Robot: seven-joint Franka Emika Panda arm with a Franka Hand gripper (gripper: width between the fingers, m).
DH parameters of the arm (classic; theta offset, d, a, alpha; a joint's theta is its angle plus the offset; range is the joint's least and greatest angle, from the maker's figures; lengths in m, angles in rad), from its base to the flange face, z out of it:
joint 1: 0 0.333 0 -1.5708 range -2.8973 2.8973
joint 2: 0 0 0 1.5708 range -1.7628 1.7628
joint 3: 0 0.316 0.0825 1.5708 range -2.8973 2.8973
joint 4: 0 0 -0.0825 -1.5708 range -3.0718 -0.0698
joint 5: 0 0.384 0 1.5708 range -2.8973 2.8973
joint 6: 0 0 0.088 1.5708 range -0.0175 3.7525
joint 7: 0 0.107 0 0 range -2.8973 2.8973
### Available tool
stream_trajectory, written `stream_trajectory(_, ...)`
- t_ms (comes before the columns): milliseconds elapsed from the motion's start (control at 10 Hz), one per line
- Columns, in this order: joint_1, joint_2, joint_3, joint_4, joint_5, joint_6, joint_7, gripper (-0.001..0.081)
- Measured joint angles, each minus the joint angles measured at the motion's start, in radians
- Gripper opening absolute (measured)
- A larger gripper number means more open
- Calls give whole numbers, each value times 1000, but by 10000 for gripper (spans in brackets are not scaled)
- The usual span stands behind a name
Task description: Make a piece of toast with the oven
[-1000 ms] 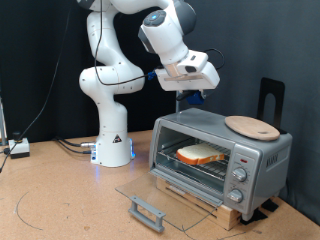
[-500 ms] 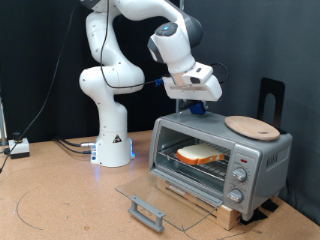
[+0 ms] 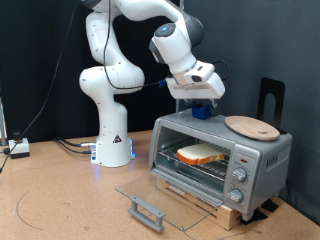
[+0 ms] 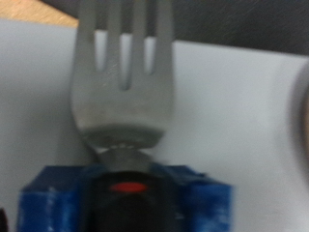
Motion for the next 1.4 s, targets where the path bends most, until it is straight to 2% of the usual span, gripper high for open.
stream_trajectory(100,0,-22,-23,4,14,-13,-20,785)
stream_trajectory(300,-1,-83,-84,12,15,-55,-42,804)
stream_trajectory(400,-2,-123,-97,4,15,-67,-43,804)
stream_trajectory(500,-2,-118,-95,5,12,-67,-39,804)
stream_trajectory(700,-16,-116,-99,-3,10,9,-72,804)
stream_trajectory(800,-43,-114,-108,-6,-9,31,-87,804)
stream_trajectory(1100,-155,-99,-145,-5,-112,26,-80,804)
stream_trajectory(1400,-254,-54,-187,1,-175,24,-79,804)
